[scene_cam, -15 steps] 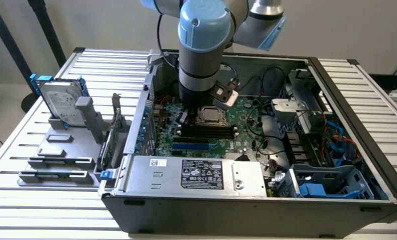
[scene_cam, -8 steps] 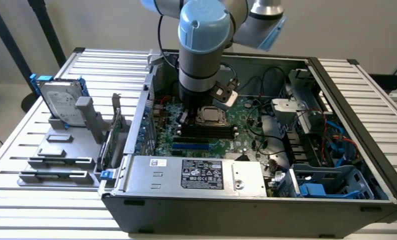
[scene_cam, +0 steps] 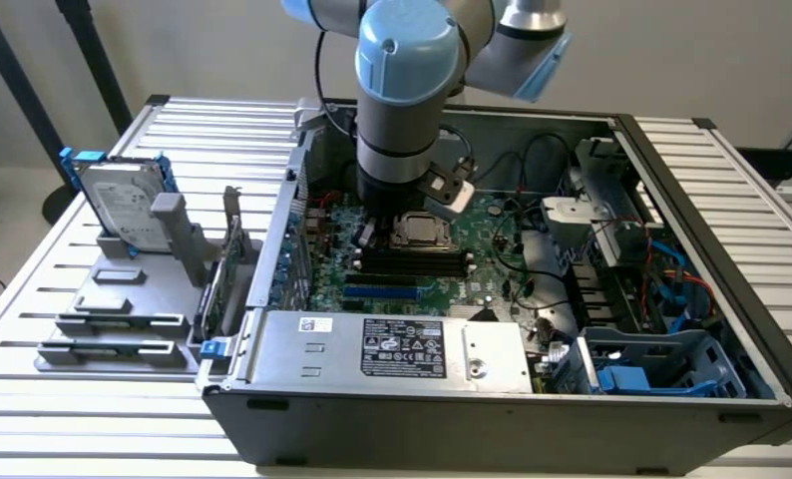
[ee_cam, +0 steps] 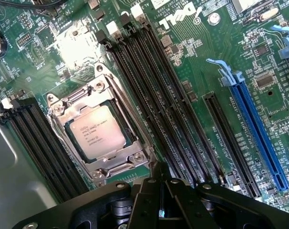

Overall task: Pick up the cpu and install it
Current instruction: 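Install the first cpu locking lever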

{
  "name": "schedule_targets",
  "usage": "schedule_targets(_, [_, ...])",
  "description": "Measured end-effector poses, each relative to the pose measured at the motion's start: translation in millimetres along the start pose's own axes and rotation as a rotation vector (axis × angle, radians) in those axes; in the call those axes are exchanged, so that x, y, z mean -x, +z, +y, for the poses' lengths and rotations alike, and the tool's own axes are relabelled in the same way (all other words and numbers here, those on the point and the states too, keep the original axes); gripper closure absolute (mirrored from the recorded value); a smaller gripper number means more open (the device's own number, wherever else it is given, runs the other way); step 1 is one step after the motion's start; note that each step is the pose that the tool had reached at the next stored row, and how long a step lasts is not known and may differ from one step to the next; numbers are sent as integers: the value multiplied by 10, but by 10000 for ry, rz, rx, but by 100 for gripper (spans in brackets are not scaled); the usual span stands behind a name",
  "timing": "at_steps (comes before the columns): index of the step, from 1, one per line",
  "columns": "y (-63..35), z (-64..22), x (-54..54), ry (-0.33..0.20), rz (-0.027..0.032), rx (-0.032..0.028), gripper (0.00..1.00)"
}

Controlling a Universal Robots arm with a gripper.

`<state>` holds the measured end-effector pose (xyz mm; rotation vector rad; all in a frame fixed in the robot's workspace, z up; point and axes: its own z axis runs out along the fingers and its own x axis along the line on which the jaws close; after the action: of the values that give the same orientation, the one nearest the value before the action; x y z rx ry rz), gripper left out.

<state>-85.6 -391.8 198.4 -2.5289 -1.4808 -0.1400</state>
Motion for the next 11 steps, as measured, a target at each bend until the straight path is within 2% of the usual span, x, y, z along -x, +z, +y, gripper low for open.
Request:
schedule_targets(5, [-114, -56, -94, 0, -2, 3, 89])
schedule_targets(11, [-101, -159, -278, -99, -26, -12, 89])
